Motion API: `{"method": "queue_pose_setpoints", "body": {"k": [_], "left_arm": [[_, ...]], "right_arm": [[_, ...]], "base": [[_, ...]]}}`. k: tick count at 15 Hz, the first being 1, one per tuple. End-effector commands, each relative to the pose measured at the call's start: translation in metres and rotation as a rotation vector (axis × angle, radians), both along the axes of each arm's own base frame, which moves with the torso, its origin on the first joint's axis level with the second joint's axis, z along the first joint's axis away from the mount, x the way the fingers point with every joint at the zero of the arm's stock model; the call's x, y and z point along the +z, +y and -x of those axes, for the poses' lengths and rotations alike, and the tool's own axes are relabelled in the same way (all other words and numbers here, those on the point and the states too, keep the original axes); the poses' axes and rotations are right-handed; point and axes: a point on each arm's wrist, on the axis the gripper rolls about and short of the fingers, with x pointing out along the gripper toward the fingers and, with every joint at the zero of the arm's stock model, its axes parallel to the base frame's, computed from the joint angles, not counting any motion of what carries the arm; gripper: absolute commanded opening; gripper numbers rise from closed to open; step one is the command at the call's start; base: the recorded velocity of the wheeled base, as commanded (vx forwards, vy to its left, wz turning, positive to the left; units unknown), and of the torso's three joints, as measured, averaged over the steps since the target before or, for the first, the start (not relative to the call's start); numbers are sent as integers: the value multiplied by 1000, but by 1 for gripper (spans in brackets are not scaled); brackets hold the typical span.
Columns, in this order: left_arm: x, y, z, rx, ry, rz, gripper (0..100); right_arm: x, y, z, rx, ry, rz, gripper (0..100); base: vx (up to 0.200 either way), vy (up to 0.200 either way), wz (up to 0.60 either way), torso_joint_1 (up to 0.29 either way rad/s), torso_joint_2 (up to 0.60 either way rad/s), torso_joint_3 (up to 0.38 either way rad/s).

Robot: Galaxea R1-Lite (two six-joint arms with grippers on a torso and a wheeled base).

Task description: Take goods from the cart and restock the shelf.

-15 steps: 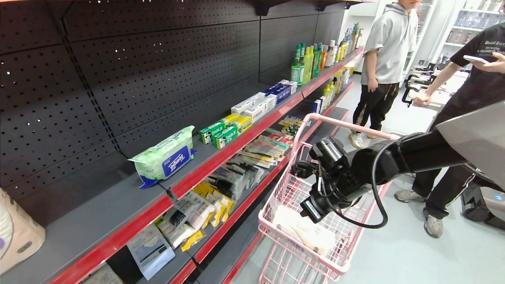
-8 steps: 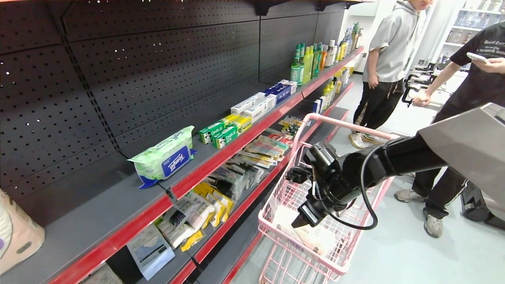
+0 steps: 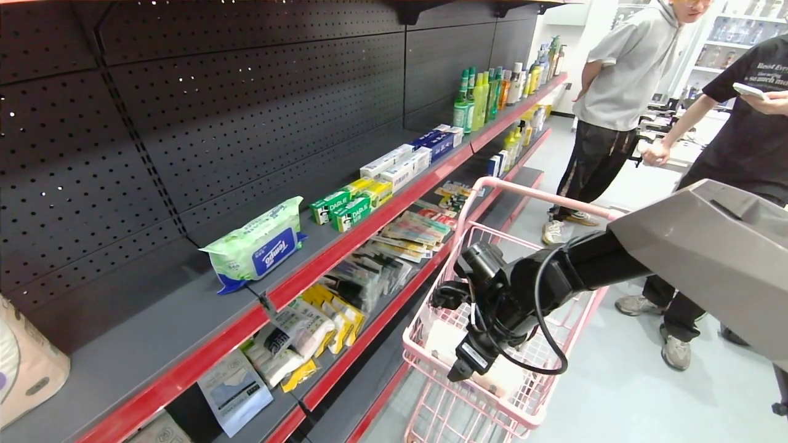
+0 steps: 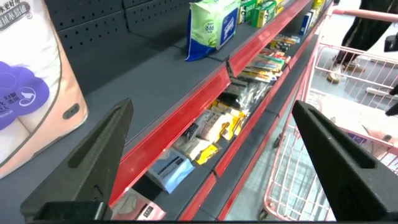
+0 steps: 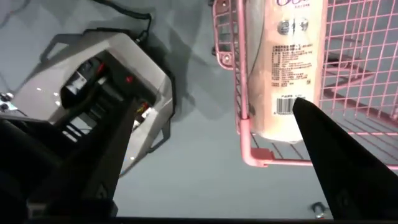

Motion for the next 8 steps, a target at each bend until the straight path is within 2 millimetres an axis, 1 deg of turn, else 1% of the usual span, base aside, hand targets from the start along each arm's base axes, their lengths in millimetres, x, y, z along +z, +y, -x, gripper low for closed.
{"method": "queue_pose_setpoints", "body": {"k": [1, 2, 4, 8], "left_arm": [[0, 0, 0, 0, 2, 1, 100], [0, 0, 0, 0, 2, 1, 100], [0, 0, 0, 0, 0, 1, 100], [0, 0, 0, 0, 0, -1, 100]], "right_arm": [[-16, 0, -4, 13, 17, 41, 100], [-16, 0, -4, 13, 17, 41, 100], [-17, -8, -12, 7, 4, 60, 100], [-7, -17, -22, 55, -46, 70, 100]], "base": [[0, 0, 0, 0, 0, 0], [0, 0, 0, -105, 261, 139], [0, 0, 0, -144, 327, 181], [0, 0, 0, -143, 331, 181]]}}
